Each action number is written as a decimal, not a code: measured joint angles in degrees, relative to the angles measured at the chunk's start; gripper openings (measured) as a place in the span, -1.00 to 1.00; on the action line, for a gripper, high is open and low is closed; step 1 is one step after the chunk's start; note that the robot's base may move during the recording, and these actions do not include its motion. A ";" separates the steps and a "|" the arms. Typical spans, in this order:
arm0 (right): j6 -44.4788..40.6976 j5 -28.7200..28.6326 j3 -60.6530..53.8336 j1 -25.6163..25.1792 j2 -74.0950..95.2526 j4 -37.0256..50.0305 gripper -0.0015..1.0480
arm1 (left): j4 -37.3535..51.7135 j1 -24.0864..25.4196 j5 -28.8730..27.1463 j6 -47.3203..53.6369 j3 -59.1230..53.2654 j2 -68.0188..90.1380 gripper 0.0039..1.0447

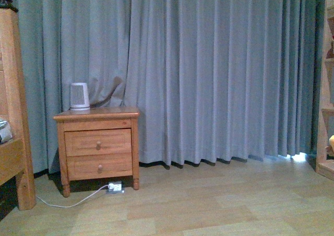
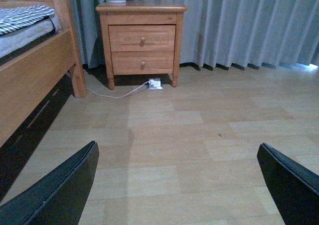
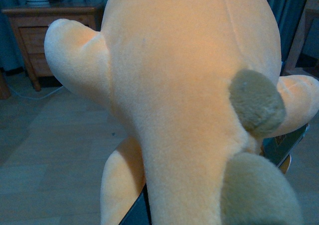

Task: Put away toys

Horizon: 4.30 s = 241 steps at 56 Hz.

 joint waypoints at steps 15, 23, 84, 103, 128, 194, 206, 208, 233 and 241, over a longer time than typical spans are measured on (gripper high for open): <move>0.00 0.00 0.00 0.00 0.00 0.00 -0.87 | 0.00 0.00 -0.02 0.00 0.00 0.00 0.88; 0.00 0.00 0.00 0.00 0.00 0.00 -0.87 | 0.00 0.00 -0.07 0.00 0.00 0.00 0.88; 0.00 0.00 0.00 0.00 0.00 0.00 -0.87 | 0.00 0.00 -0.02 -0.02 0.00 0.00 0.88; 0.00 0.02 0.00 0.00 0.00 0.00 -0.87 | 0.00 0.00 -0.02 0.00 0.00 0.00 0.88; 0.00 -0.72 0.00 0.04 0.00 0.00 -0.87 | 0.00 0.11 -0.39 -0.02 0.00 0.00 0.88; 0.00 0.09 0.00 0.04 -0.04 -0.04 -0.87 | 0.00 0.04 -0.11 0.09 0.00 0.02 0.88; 0.00 0.00 0.00 0.04 -0.04 -0.04 -0.87 | 0.00 0.04 -0.15 0.09 0.00 0.02 0.88; 0.00 0.04 0.00 0.04 -0.04 -0.04 -0.87 | 0.00 0.04 -0.13 0.09 0.00 0.02 0.88; 0.02 0.42 0.00 -0.09 -0.07 -0.04 -0.87 | 0.00 0.02 0.02 0.09 0.00 0.00 0.88; 0.00 -0.31 0.00 -0.04 -0.07 -0.04 -0.87 | 0.00 0.02 -0.04 0.09 0.00 0.00 0.88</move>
